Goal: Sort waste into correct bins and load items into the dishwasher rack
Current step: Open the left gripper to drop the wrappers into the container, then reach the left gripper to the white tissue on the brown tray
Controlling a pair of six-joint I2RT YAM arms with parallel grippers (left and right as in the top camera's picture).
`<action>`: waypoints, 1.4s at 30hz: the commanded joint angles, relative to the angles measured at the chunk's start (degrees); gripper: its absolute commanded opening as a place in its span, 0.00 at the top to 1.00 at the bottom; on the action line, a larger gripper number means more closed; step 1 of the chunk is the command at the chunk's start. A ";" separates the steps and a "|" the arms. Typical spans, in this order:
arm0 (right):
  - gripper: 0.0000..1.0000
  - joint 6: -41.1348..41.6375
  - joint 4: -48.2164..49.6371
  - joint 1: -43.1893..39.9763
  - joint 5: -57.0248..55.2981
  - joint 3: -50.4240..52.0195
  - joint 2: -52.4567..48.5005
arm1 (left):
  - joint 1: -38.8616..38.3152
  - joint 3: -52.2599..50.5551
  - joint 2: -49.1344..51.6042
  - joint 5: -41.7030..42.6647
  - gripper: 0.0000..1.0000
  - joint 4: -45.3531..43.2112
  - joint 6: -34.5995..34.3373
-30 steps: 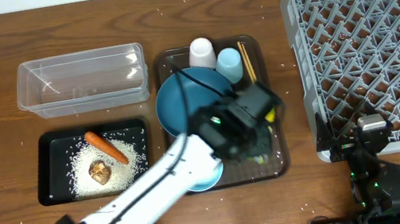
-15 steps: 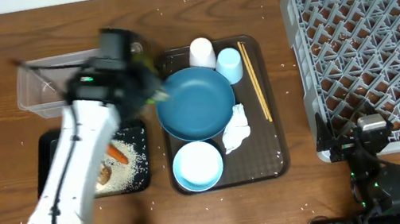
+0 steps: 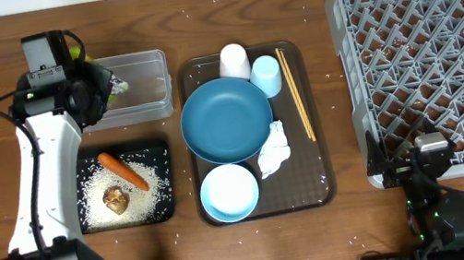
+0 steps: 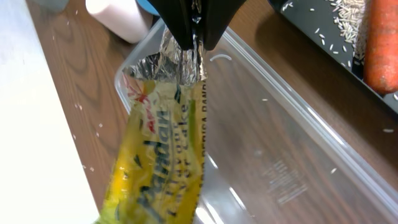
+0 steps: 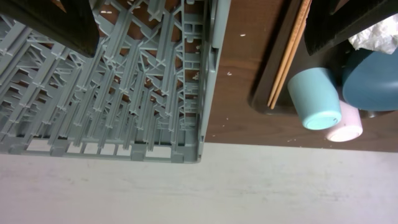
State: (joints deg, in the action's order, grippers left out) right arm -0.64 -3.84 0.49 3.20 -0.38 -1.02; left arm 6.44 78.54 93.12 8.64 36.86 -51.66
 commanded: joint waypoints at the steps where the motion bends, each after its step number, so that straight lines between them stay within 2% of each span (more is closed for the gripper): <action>1: 0.01 -0.09 -0.22 -0.48 0.07 0.07 0.15 | 0.39 0.09 2.01 -0.04 0.92 -0.17 -4.57; 2: 0.01 -0.09 -0.22 -0.48 0.07 0.07 0.15 | 0.42 0.09 2.45 -0.04 0.85 -0.15 -5.53; 3: 0.01 -0.09 -0.22 -0.48 0.07 0.07 0.15 | 0.39 0.09 2.95 -0.02 0.72 -0.17 -6.08; 5: 0.01 -0.09 -0.22 -0.48 0.07 0.07 0.15 | 0.39 0.09 3.82 0.74 0.33 -0.15 -6.32; 6: 0.01 -0.09 -0.22 -0.48 0.07 0.07 0.15 | 0.39 0.09 4.02 1.25 0.20 -0.13 -6.32; 7: 0.01 -0.09 -0.22 -0.46 0.07 0.07 0.15 | 0.39 0.09 4.28 1.79 0.17 -0.09 -6.29; 9: 0.01 -0.09 -0.22 -0.48 0.07 0.07 0.15 | 0.39 0.09 4.28 3.23 0.14 -0.02 -6.27; 18: 0.01 -0.09 -0.22 -0.48 0.07 0.07 0.15 | 0.35 0.11 2.01 12.83 0.10 0.13 -5.84; 23: 0.01 -0.09 -0.24 -0.48 0.07 0.07 0.15 | -0.46 0.11 -0.68 25.33 0.10 0.33 -4.15; 27: 0.01 -0.09 -0.22 -0.48 0.07 0.07 0.15 | -4.57 0.11 -3.04 32.17 0.10 1.95 0.00; 30: 0.01 -0.09 -0.22 -0.48 0.07 0.07 0.15 | -10.73 0.11 -3.98 31.85 0.10 4.96 4.66; 34: 0.01 -0.09 -0.22 -0.48 0.07 0.07 0.15 | -21.84 0.09 -3.74 28.83 0.10 6.88 15.37; 37: 0.01 -0.09 -0.22 -0.48 0.07 0.07 0.15 | -30.64 0.09 -3.50 19.91 0.10 9.25 16.96; 42: 0.01 -0.09 -0.22 -0.48 0.07 0.07 0.15 | -45.79 0.09 -2.89 0.35 0.10 10.27 16.87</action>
State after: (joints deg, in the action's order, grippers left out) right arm -0.64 -3.81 0.49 3.20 -0.38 -1.02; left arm -33.65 78.54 89.82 23.81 46.61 -37.41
